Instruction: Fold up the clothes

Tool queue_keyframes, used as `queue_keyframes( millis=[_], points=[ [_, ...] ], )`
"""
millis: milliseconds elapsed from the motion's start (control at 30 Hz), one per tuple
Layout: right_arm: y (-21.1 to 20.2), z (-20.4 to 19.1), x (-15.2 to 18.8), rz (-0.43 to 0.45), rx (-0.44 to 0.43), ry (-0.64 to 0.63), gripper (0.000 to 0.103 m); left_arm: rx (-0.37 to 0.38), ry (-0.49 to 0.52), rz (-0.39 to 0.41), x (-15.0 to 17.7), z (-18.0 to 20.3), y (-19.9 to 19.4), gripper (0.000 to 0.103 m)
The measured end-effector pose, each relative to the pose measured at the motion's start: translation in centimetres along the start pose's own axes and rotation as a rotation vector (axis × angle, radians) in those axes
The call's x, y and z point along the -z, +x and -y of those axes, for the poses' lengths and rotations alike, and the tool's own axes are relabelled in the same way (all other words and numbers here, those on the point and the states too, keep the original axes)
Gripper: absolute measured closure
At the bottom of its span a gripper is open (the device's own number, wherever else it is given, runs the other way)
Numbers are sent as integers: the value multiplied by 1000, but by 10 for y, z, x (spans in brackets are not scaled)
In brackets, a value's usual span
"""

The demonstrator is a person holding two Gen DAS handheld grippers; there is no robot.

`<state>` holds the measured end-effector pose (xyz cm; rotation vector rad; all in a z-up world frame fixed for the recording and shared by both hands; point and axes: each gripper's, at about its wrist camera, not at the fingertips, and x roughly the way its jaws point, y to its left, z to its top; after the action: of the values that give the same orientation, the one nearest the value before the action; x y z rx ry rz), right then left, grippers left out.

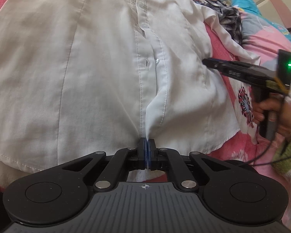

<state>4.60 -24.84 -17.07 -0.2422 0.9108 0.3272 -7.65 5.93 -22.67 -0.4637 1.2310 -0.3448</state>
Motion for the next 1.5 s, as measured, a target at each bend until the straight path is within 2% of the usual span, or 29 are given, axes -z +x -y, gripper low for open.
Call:
queue_keyframes(
  millis=[33,133,233,333,400,433,500,633,700,767,867,933,967,1100,1233,1300,1400,1500],
  points=[
    [-4,5,-7,22,11,16,84,-1,1,0,0,0,0,100],
    [7,7,-37,88,-55,37,85,1,-2,-1,0,-1,1,100],
    [46,-3,-65,116,-84,-17,87,8,-11,-4,-1,-4,1,100],
    [96,5,-73,57,98,-41,89,13,-21,-9,-1,-6,2,99],
    [95,13,-81,84,174,9,88,13,-23,-13,-1,-6,2,100],
    [88,12,-85,103,173,24,87,11,-22,-15,-1,-5,3,100],
    [76,8,-95,143,100,42,85,15,-27,-19,-2,-6,4,100],
    [79,-23,-130,196,-27,-31,83,35,-48,-27,-4,-10,5,100],
    [89,-37,-153,220,-91,-8,67,41,-47,-27,-4,-10,5,100],
    [106,-56,-174,225,-124,-31,65,46,-52,-26,-3,-11,5,100],
    [142,-80,-193,145,-115,-83,65,49,-60,-23,-3,-12,4,100],
    [164,-85,-196,92,-46,-98,79,49,-62,-22,-3,-12,3,100],
    [170,-82,-195,86,-45,-75,88,48,-63,-22,-3,-12,4,100],
    [183,-75,-197,99,-36,-19,95,56,-75,-20,-3,-14,4,100],
    [190,-74,-199,124,-52,-21,95,66,-76,-18,-2,-17,5,100],
    [183,-69,-200,133,-67,0,92,70,-78,-19,-1,-17,5,100],
    [162,-56,-200,191,-91,50,90,71,-84,-24,-1,-15,7,100],
    [169,-48,-206,180,-112,77,90,70,-88,-27,-2,-15,7,100]
  ],
)
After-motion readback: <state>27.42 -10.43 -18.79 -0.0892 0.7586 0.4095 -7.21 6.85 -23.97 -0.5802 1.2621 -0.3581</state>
